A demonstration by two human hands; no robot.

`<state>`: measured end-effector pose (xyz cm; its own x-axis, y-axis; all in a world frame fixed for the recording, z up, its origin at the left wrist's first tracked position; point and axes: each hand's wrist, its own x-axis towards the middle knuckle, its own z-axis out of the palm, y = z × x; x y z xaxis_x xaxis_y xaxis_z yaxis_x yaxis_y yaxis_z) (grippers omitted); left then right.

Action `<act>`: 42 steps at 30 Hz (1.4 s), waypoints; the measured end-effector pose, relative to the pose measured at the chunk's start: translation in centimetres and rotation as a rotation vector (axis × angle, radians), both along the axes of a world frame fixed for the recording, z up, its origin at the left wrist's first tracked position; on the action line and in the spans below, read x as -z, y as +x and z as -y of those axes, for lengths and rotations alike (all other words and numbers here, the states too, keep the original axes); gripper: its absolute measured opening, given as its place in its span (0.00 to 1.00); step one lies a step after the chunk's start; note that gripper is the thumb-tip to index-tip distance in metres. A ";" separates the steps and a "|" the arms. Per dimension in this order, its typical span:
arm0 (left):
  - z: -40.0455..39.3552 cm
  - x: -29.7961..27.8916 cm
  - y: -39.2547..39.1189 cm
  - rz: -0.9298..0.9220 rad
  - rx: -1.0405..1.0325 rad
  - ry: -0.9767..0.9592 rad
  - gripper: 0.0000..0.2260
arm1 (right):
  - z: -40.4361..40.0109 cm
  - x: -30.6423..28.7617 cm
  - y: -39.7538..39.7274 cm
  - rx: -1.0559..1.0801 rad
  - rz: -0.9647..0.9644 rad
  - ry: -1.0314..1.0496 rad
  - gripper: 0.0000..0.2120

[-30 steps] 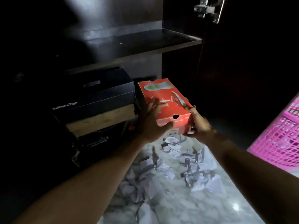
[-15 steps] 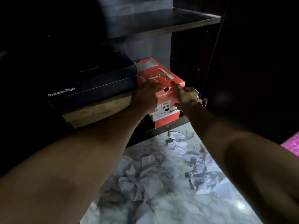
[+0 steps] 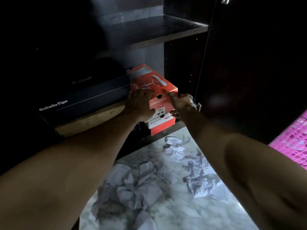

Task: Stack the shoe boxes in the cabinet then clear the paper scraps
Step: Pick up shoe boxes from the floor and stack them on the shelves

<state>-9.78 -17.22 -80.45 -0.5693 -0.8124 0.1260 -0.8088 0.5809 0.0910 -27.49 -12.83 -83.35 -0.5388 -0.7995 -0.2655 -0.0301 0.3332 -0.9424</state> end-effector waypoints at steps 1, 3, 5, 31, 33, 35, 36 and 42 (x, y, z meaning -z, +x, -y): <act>-0.8 -0.4 -0.1 -0.032 0.011 -0.018 0.34 | -1.6 -0.8 0.2 0.001 -0.025 -0.012 0.36; -2.5 -0.6 0.3 -0.177 0.031 -0.065 0.33 | -4.0 -1.3 0.8 -0.028 -0.115 -0.057 0.21; -5.0 -1.3 -0.2 -0.362 0.066 -0.060 0.28 | -7.1 -2.2 1.0 -0.013 -0.161 -0.051 0.22; -49.1 -4.0 -28.3 -0.387 0.761 0.899 0.14 | -66.4 -9.8 -11.9 1.039 -0.390 0.081 0.05; -51.6 -3.7 -31.0 -0.325 0.727 0.986 0.18 | -70.0 -9.2 -14.2 1.233 -0.427 0.156 0.08; -54.3 -3.6 -33.4 -0.262 0.687 1.077 0.26 | -73.4 -8.6 -16.5 1.395 -0.434 0.210 0.15; -55.3 -3.6 -34.3 -0.243 0.656 1.136 0.32 | -74.7 -8.4 -17.5 1.448 -0.404 0.235 0.19; -60.5 -3.2 -38.6 -0.144 0.494 1.419 0.36 | -78.1 -6.3 -22.1 1.390 -0.260 0.395 0.33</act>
